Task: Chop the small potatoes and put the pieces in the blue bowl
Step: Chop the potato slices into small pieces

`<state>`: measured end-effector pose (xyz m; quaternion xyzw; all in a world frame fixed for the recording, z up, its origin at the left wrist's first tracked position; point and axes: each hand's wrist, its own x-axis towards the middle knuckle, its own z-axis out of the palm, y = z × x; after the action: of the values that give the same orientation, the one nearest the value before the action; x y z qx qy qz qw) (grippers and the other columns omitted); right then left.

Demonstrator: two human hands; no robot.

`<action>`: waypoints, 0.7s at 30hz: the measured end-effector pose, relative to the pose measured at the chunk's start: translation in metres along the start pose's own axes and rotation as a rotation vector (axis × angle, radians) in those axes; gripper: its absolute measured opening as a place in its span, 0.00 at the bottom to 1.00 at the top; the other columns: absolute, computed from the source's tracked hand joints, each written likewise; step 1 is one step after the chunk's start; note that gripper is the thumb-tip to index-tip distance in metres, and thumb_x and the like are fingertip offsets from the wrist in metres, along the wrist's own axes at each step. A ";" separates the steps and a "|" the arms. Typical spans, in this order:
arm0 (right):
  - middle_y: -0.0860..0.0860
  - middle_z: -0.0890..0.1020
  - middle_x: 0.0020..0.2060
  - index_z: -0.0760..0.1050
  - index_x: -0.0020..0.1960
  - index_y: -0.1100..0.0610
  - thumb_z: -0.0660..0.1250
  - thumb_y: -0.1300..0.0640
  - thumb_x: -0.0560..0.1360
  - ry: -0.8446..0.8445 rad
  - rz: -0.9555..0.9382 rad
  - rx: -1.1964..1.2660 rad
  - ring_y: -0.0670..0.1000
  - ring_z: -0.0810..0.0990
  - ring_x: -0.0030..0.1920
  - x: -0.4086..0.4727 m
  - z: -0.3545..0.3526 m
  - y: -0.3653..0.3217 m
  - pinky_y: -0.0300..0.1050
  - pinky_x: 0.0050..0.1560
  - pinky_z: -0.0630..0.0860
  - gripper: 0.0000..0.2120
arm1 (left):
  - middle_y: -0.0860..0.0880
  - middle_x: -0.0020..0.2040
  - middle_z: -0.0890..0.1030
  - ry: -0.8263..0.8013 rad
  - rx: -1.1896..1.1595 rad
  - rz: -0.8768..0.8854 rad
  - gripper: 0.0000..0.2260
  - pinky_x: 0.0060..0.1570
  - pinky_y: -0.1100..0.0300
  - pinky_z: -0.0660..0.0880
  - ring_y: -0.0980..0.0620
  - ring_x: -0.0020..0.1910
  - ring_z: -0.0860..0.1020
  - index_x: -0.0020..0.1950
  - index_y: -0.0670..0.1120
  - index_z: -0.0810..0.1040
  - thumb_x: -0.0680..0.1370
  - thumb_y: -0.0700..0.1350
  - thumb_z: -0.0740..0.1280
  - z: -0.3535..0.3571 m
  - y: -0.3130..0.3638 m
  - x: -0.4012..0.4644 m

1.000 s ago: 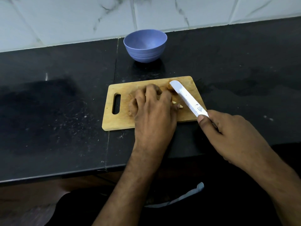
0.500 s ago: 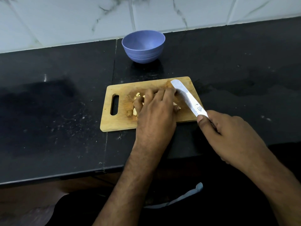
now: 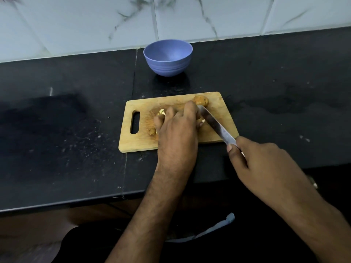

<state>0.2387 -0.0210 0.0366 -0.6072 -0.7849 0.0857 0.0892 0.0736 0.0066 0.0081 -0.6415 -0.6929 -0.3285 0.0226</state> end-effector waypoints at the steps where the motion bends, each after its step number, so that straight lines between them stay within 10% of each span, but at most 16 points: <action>1: 0.47 0.73 0.25 0.58 0.36 0.46 0.52 0.43 0.81 -0.012 0.007 -0.006 0.43 0.71 0.23 -0.003 0.000 -0.001 0.36 0.24 0.60 0.17 | 0.56 0.42 0.80 0.000 -0.001 -0.002 0.05 0.59 0.50 0.62 0.51 0.50 0.72 0.52 0.53 0.70 0.81 0.46 0.65 0.000 0.000 0.000; 21: 0.47 0.75 0.30 0.67 0.47 0.44 0.47 0.41 0.81 -0.150 -0.002 -0.072 0.43 0.75 0.28 -0.015 -0.022 0.000 0.36 0.29 0.67 0.13 | 0.59 0.41 0.72 0.029 -0.033 0.073 0.19 0.57 0.54 0.57 0.57 0.49 0.69 0.49 0.54 0.63 0.75 0.33 0.68 0.000 0.000 -0.007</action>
<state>0.2481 -0.0351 0.0575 -0.6012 -0.7925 0.1026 0.0085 0.0752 0.0005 0.0053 -0.6619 -0.6630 -0.3480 0.0340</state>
